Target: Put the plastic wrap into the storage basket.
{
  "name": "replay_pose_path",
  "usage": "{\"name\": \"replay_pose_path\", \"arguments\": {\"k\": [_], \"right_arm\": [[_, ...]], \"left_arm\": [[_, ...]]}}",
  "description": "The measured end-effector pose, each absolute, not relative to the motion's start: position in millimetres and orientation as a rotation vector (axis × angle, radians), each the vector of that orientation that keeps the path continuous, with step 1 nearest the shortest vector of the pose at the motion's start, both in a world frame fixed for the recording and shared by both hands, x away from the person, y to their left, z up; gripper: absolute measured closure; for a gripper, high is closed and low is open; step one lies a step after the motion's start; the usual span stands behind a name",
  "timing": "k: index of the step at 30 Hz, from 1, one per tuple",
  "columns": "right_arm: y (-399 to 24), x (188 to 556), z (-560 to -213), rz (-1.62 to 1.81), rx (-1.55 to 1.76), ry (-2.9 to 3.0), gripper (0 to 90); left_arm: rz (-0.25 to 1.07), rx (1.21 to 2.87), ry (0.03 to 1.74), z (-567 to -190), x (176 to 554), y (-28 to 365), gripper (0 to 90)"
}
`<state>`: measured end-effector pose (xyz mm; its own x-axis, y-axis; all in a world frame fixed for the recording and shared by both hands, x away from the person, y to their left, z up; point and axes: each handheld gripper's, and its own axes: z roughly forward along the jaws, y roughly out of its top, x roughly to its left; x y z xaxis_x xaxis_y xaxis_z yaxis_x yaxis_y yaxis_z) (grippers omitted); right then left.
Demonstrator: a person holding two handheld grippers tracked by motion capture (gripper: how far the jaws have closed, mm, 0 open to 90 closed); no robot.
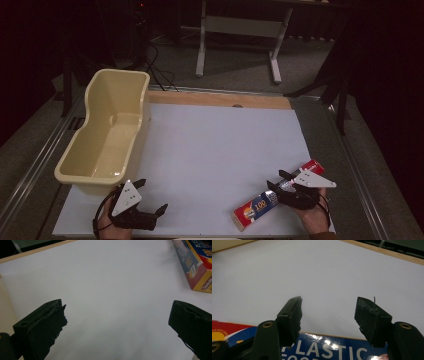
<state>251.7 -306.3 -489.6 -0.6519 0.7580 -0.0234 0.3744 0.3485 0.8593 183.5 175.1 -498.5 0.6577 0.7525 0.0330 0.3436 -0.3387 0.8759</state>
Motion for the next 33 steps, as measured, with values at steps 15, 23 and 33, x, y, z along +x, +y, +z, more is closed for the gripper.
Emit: {"name": "replay_pose_path", "arguments": {"k": [15,23,33], "right_arm": [[-324,251,-478,1.225,1.051,2.145,35.3],[-360,246,-480,1.125,1.131,2.129,50.0],[-391,239,-490,0.978,1.229,2.135,88.0]], "left_arm": [[0.542,1.933,0.867,-501,185,175,0.6],[0.541,1.933,0.877,-502,184,175,0.6],[0.537,1.943,0.876,-503,184,174,0.8]]}}
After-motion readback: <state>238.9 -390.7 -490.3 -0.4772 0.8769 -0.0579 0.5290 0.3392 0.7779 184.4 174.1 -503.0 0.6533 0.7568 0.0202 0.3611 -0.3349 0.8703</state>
